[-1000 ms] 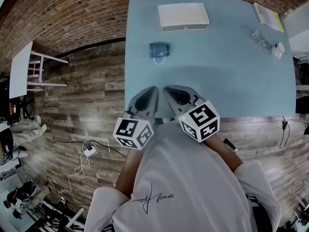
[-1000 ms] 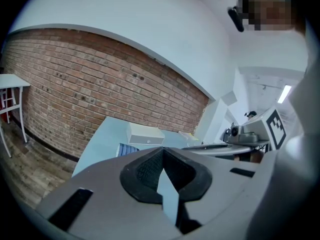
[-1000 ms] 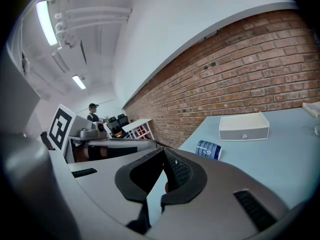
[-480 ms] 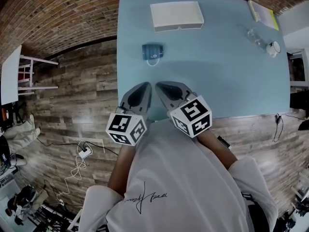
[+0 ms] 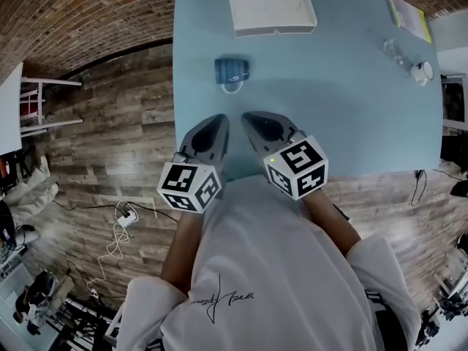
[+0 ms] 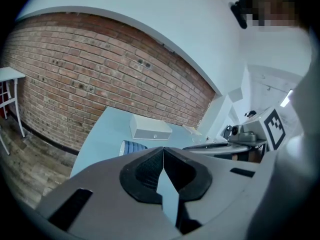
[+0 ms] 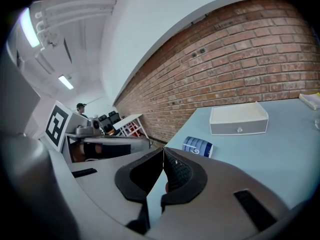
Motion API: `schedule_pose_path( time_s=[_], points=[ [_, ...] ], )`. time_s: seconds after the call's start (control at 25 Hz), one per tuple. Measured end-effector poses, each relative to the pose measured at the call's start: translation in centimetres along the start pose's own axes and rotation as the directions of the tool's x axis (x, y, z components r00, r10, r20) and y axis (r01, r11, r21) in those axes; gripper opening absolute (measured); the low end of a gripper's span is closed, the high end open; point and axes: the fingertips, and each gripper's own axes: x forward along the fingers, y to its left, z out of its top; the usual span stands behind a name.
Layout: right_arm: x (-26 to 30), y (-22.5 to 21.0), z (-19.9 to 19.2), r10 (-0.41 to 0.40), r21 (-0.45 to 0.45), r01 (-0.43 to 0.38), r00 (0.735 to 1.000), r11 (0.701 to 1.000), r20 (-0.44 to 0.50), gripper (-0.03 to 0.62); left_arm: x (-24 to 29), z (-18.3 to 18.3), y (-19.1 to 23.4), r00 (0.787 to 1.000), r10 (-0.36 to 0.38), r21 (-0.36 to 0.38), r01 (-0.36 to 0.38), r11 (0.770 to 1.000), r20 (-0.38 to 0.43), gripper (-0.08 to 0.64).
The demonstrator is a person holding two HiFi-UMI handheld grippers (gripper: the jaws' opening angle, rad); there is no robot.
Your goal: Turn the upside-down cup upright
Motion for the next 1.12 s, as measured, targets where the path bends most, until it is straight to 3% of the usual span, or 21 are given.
schedule_pose_path(
  time_s=[1.12],
  points=[
    [4.5,-4.1,-0.3,-0.024,0.091,0.031,0.996,0.995,-0.081,0.021,4.6,-0.2,5.4,0.994,0.047,-0.056,-0.052,0.997,-0.094,0.009]
  ],
)
